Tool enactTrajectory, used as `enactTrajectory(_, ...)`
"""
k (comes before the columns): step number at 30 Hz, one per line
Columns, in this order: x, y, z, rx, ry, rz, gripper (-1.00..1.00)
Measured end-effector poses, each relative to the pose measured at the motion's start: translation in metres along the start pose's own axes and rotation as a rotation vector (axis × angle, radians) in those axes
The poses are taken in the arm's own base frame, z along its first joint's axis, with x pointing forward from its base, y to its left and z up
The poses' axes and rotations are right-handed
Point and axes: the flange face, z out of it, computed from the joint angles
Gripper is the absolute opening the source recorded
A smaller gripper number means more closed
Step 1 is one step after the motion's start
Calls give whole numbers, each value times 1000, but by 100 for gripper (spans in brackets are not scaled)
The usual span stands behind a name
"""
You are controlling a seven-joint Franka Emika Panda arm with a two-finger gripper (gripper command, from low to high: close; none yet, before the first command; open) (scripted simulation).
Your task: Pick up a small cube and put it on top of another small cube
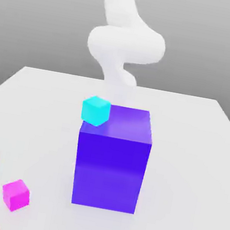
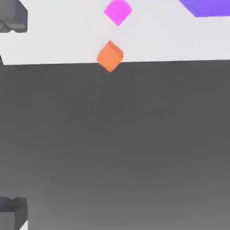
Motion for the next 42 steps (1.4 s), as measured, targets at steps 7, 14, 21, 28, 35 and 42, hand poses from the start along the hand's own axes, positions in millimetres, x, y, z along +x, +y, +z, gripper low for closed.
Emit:
enactTrajectory(7,-31,1,56,81,-20,-326,0)
enactTrajectory(14,-52,-5,121,181,-15,-665,0)
enactTrajectory(21,-62,-22,192,292,23,-1018,0)
enactTrajectory(28,-61,-49,264,408,97,-1384,0)
enactTrajectory(35,-50,-89,335,521,211,-1762,0)
enactTrajectory(42,-35,-140,401,620,359,-2128,0)
